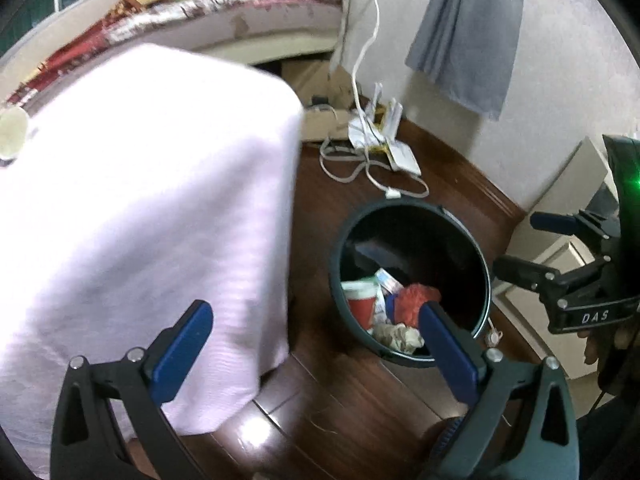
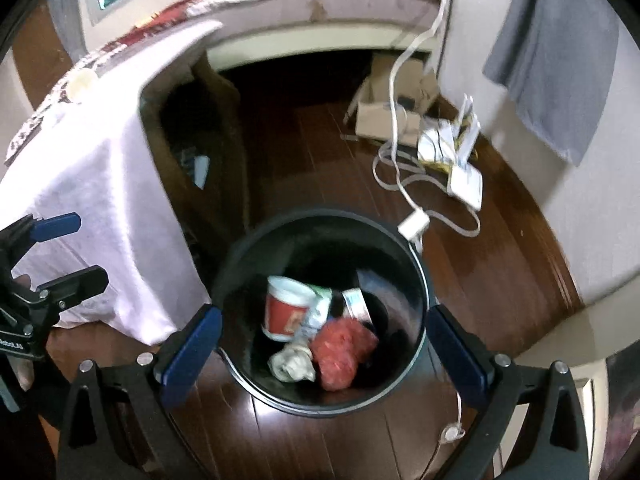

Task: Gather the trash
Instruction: 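Move both tools back over the bubble wrap and blue cup, then grasp the clear bubble-wrap ball with the left gripper while the right gripper grasps the blue paper cup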

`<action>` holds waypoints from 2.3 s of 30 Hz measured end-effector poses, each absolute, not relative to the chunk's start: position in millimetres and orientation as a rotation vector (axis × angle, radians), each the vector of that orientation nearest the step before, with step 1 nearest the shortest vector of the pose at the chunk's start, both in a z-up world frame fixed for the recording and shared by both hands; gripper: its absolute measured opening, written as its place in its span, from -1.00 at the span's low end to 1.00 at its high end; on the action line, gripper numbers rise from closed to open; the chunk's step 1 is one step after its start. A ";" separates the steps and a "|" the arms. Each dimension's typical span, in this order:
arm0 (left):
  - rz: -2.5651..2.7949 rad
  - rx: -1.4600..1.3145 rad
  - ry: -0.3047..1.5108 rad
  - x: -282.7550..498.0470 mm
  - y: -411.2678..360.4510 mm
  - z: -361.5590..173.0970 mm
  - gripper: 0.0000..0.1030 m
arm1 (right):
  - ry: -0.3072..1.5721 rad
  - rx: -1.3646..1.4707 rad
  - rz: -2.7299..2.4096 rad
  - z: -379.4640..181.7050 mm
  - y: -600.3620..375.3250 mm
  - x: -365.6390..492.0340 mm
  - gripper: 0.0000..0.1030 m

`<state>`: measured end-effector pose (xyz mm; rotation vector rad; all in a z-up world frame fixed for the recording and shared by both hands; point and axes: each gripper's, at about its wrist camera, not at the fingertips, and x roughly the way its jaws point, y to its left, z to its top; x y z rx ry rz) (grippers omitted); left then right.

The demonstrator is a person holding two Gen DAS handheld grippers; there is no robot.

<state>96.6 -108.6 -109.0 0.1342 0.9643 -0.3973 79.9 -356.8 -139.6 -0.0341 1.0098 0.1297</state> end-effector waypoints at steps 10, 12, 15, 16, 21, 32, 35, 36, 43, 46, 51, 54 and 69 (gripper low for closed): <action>-0.306 0.072 0.852 92.5 -60.9 -61.9 1.00 | 0.892 -0.058 0.214 -90.1 -308.7 86.7 1.00; -0.281 0.063 0.834 92.7 -48.9 -55.5 1.00 | 0.872 -0.068 0.234 -80.8 -297.1 88.2 1.00; -0.250 0.048 0.815 93.5 -35.5 -50.4 1.00 | 0.836 -0.077 0.268 -67.7 -278.3 91.1 1.00; -0.238 0.043 0.808 93.9 -29.5 -48.2 1.00 | 0.826 -0.079 0.278 -64.4 -273.3 91.5 1.00; -0.169 0.015 0.773 94.9 2.7 -39.8 1.00 | 0.778 -0.088 0.331 -46.5 -243.3 99.6 1.00; 0.016 -0.058 0.714 103.4 92.2 -23.1 0.93 | 0.634 -0.099 0.428 -19.3 -174.6 121.2 1.00; 0.071 -0.083 0.720 110.8 119.9 -22.7 0.60 | 0.601 -0.104 0.464 -13.1 -149.3 131.7 1.00; 0.087 -0.092 0.723 114.0 129.5 -23.3 0.60 | 0.612 -0.120 0.480 -11.5 -138.4 136.7 1.00; 0.202 -0.153 0.706 134.6 191.3 -22.1 0.53 | 0.641 -0.143 0.551 -5.1 -73.3 183.2 1.00; 0.232 -0.162 0.708 145.0 209.2 -23.8 0.52 | 0.653 -0.139 0.574 -7.7 -43.0 209.4 1.00; 0.266 -0.165 0.722 163.0 229.9 -30.1 0.45 | 0.674 -0.159 0.615 -15.7 9.0 247.9 0.87; 0.263 -0.171 0.734 175.3 238.3 -34.8 0.40 | 0.688 -0.179 0.637 -22.9 35.8 264.0 0.78; 0.224 -0.162 0.790 244.3 252.8 -50.7 0.33 | 0.777 -0.262 0.711 -55.1 105.9 344.9 0.74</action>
